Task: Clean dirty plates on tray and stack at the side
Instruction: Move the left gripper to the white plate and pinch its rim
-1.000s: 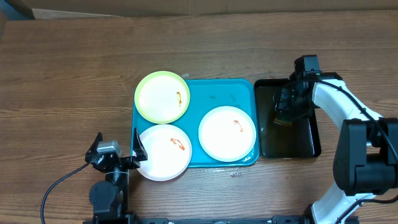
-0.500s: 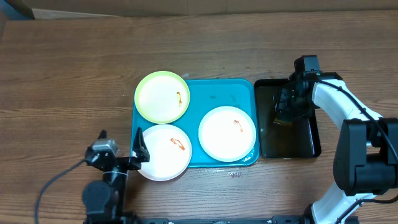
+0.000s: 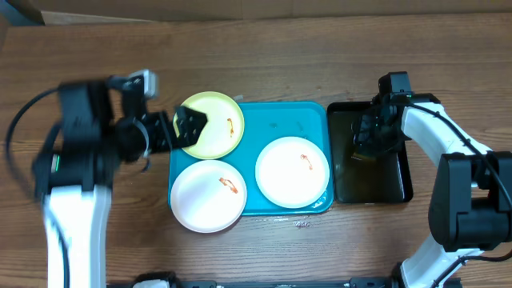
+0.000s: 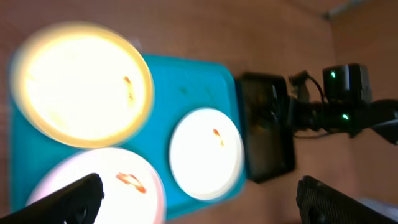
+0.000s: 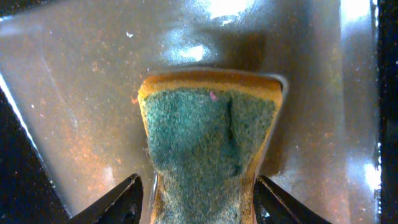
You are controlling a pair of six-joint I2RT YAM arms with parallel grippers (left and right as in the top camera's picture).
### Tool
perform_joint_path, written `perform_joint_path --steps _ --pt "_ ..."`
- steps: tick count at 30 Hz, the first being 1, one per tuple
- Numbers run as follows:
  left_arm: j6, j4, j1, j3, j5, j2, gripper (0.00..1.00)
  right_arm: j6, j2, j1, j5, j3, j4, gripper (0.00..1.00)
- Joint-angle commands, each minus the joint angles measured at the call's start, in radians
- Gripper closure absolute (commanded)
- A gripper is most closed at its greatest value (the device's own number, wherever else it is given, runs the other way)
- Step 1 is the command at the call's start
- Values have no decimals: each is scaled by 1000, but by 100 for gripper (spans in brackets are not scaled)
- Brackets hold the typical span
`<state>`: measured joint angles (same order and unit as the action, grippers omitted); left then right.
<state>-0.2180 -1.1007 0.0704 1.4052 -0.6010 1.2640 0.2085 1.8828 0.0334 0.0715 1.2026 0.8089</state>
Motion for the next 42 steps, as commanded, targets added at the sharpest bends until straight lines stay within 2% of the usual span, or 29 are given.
perform_joint_path --steps 1,3,4,9,13,22,23,24,30,32,42 --pt "-34 -33 -9 39 -281 163 3 1 0 0 0 1 -3 41" --pt "-55 -54 -28 35 -232 238 42 1 0 0 0 1 -3 41" --pt "-75 -72 -44 35 -177 269 53 1 0 0 0 1 -3 41" --pt "-137 -129 -213 35 170 410 60 1 0 0 0 1 -3 41" --pt "-187 -96 -349 35 297 482 54 1 0 0 0 1 -3 42" --pt "-257 -13 -512 35 423 595 52 1 0 0 0 1 -3 41" --pt "-294 -10 -529 35 439 618 60 1 0 0 0 1 -3 42" --pt "-307 -4 -538 35 447 631 61 1 0 0 0 1 -3 41" --pt "-306 33 -575 35 456 689 62 1 0 0 0 1 0 42" --pt "-307 44 -578 35 472 710 68 1 0 0 0 1 1 41" --pt "-307 67 -583 35 486 780 76 1 0 0 0 1 3 41"
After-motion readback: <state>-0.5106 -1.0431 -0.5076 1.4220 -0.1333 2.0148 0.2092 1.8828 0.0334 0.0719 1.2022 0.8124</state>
